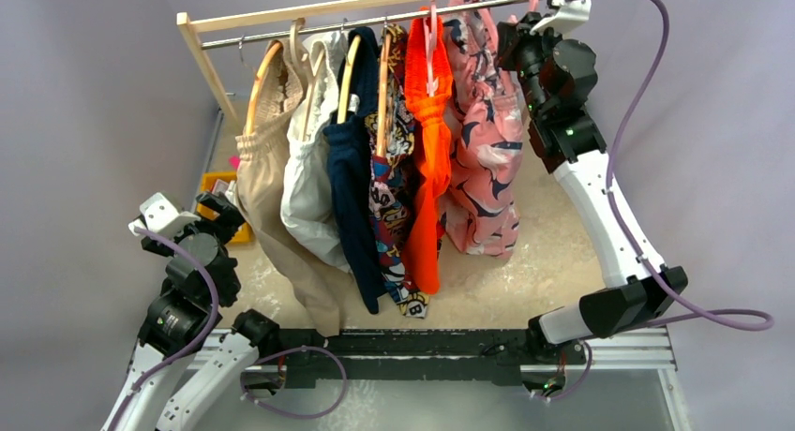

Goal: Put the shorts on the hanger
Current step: Place the hanger on the clothesline, then reset both arms

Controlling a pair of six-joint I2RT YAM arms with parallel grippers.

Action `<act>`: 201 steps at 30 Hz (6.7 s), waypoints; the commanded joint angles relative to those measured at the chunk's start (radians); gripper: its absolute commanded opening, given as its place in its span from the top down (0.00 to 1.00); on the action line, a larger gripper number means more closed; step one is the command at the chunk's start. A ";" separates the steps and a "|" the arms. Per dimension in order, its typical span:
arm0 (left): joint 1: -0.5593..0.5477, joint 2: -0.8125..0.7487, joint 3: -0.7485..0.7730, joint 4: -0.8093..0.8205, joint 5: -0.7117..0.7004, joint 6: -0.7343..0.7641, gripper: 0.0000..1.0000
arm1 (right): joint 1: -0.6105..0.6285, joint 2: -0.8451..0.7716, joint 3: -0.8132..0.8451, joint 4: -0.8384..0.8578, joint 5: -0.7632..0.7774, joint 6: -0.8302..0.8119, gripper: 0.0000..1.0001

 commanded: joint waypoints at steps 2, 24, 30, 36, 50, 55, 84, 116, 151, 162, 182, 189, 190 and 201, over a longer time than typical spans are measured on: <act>-0.004 0.002 0.012 0.027 -0.004 -0.003 0.18 | -0.003 -0.019 0.096 -0.030 0.043 -0.070 1.00; -0.004 0.009 0.028 0.043 -0.002 0.021 0.18 | -0.002 0.026 0.240 -0.111 0.039 -0.193 1.00; -0.004 0.016 0.029 0.049 -0.003 0.024 0.18 | -0.002 0.023 0.242 -0.089 0.066 -0.226 1.00; -0.004 0.023 0.029 0.053 -0.002 0.026 0.18 | -0.002 0.005 0.239 -0.078 0.070 -0.230 1.00; -0.004 0.025 0.028 0.044 0.011 0.002 0.18 | -0.002 -0.040 0.124 -0.088 -0.033 -0.122 1.00; -0.004 0.027 0.029 0.042 0.013 0.003 0.18 | -0.002 -0.056 0.075 -0.102 -0.050 -0.101 1.00; -0.004 -0.010 0.049 -0.007 0.072 -0.033 0.19 | -0.002 -0.275 -0.044 -0.412 -0.113 -0.101 0.49; -0.004 -0.023 0.053 0.002 0.100 -0.020 0.19 | -0.002 -0.180 0.053 -0.439 0.058 -0.117 0.92; -0.004 0.325 0.425 -0.884 -0.172 -0.750 0.12 | -0.002 -0.725 -0.367 -0.509 0.331 0.241 0.01; -0.001 0.434 0.482 -0.753 0.099 -0.408 0.11 | -0.002 -0.740 -0.333 -0.576 0.178 0.181 0.01; -0.002 0.329 0.685 -0.276 -0.088 0.030 0.07 | 0.000 -0.744 -0.464 -0.220 0.261 0.091 0.01; -0.001 0.420 0.821 -0.027 -0.012 0.144 0.07 | 0.004 -0.598 -0.188 -0.216 0.254 0.078 0.01; -0.001 0.449 0.866 -0.028 0.005 0.146 0.07 | 0.006 -0.572 -0.135 -0.216 0.231 0.080 0.01; -0.001 0.663 1.263 -0.069 0.195 0.086 0.07 | 0.013 -0.284 0.375 -0.262 -0.027 0.171 0.01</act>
